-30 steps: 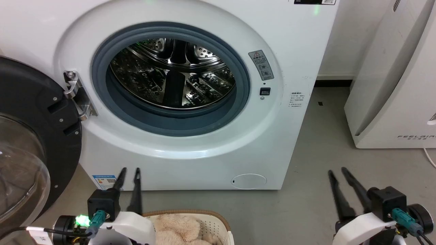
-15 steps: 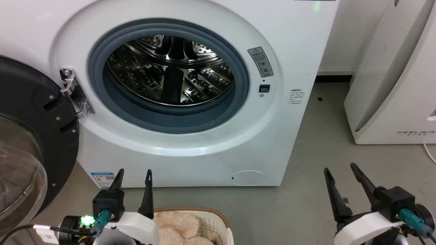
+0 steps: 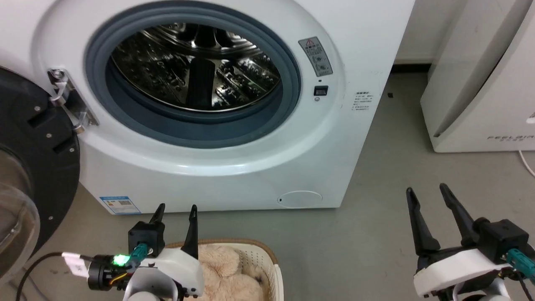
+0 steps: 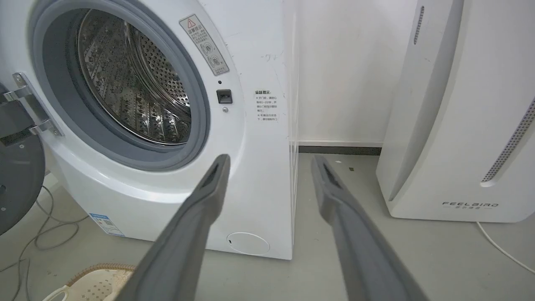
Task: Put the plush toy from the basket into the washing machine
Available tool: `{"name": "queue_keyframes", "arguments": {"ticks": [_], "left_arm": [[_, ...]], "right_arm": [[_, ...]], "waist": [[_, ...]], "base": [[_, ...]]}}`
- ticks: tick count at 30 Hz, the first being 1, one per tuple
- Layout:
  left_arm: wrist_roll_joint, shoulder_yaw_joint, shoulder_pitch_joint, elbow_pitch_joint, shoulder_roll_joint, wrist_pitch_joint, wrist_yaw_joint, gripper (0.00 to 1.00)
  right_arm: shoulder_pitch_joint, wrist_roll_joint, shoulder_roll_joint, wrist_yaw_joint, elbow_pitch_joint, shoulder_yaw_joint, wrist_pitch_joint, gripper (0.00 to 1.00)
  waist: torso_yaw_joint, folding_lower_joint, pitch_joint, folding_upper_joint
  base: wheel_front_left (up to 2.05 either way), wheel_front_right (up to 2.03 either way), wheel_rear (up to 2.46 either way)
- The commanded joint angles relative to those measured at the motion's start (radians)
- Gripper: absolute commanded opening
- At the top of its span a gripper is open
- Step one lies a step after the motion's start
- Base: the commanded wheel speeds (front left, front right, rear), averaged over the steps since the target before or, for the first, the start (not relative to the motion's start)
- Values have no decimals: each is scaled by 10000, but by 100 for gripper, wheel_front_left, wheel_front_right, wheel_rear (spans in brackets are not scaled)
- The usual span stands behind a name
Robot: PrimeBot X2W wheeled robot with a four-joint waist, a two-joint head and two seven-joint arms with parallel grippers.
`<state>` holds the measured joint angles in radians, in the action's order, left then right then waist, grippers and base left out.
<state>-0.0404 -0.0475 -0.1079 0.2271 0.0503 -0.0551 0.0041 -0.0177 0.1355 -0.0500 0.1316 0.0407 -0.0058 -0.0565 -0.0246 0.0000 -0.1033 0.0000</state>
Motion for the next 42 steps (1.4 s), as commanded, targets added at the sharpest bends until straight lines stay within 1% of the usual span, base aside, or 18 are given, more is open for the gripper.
{"name": "queue_keyframes", "arguments": {"ticks": [1, 9, 16, 28, 42], "left_arm": [[-60, -20, -215, 185, 24, -80, -50, 100], [-256, -82, -968, 1486, 111, -215, -88, 100], [-444, -166, -1501, 2356, 186, -72, -103, 100], [-649, -477, -2328, 3635, 343, 551, -134, 100], [-816, -980, -3367, 5080, 430, 1227, -83, 100]], "right_arm": [[-181, 121, -1, -2, 79, -10, -77, 100], [-528, 474, -1, -3, 285, -51, -243, 100], [-833, 746, -1, -3, 472, -65, -389, 100], [-1395, 1142, -1, -4, 985, -73, -638, 100], [-1908, 1497, -1, -5, 1611, -157, -929, 100]], "waist": [[-55, 0, -162, 0], [-217, 0, -971, 0], [-333, 0, -1689, 0], [-491, 0, -3081, 0], [-449, 0, -4734, 0]], "base": [[0, 0, 0], [0, 0, 0], [0, 0, 0], [0, 0, 0], [0, 0, 0]]}}
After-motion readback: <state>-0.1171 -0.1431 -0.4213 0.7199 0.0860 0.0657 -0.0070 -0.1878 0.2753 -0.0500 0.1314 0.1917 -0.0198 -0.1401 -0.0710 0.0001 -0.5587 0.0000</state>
